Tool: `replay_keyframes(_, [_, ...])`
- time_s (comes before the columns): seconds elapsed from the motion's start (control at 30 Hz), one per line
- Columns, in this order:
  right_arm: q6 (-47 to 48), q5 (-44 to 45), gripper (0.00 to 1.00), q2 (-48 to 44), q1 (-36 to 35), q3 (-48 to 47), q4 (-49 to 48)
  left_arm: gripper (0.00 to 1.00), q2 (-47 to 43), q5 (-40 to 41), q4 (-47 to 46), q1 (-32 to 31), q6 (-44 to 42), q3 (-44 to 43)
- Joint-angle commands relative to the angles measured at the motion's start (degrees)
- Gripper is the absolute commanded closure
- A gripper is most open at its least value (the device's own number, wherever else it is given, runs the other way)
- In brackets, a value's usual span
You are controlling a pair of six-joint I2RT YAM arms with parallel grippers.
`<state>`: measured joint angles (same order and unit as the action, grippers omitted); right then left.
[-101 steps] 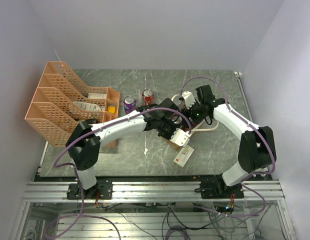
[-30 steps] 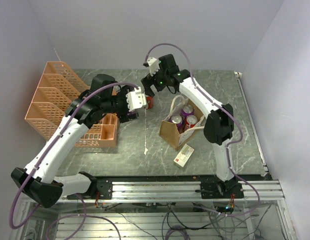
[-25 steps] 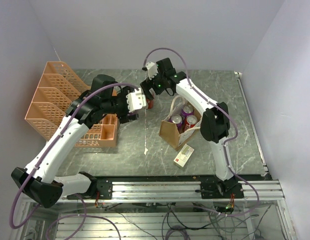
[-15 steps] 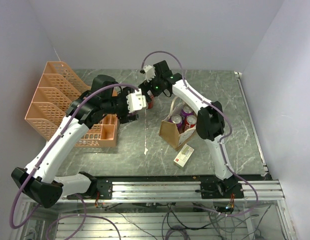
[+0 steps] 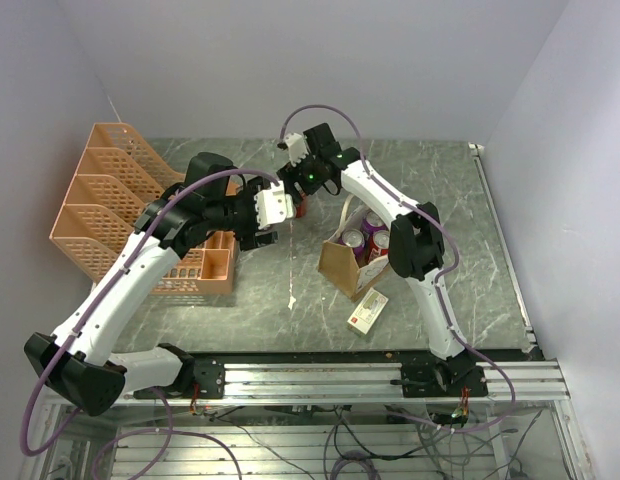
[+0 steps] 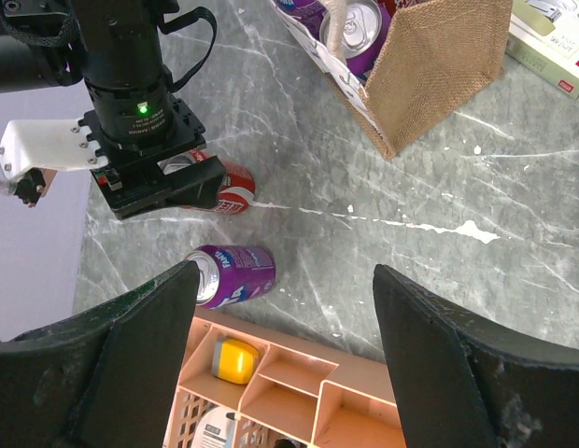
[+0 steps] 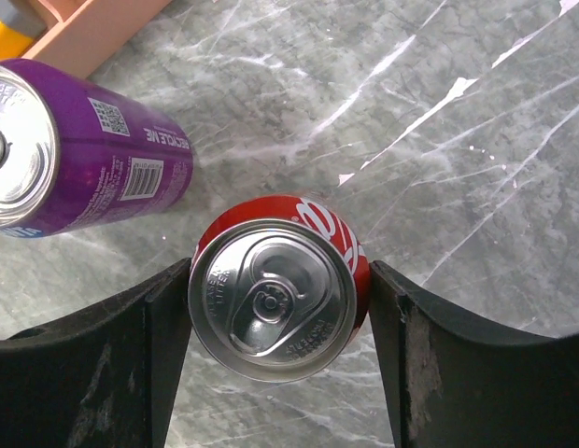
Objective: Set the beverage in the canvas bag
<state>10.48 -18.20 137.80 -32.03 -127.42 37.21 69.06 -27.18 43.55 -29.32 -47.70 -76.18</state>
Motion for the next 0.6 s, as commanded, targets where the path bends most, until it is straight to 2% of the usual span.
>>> replay_keyframes(0.0, [0.3, -0.1, 0.33, 1.1, -0.3, -2.5, 0.0, 0.15, -0.4, -2.2, -0.8, 0.5, -0.2, 0.2])
replay_keyframes(0.2, [0.6, -0.1, 0.51, 0.0, -0.3, -4.3, 0.8, 0.15, -0.3, -2.2, -0.9, 0.5, 0.0, -0.1])
replay_keyframes(0.3, [0.6, 0.1, 0.68, -2.1, -0.3, -4.4, 0.6, 0.15, -0.3, -2.5, -0.8, 0.5, 0.0, -0.2])
replay_keyframes(0.43, [0.2, -0.1, 0.97, -6.3, -0.3, -4.2, 0.4, 0.16, -0.4, -2.9, -2.2, 0.5, 0.6, 0.9])
replay_keyframes(0.47, [0.2, 0.0, 1.00, -7.6, -0.3, -3.8, 0.3, 0.16, -0.3, -2.9, -2.8, 0.5, 0.7, 1.5])
replay_keyframes(0.57, [0.7, 0.6, 1.00, -11.9, -0.3, -2.1, 0.1, 0.18, -0.2, -3.9, -3.8, 0.5, 0.8, 2.7])
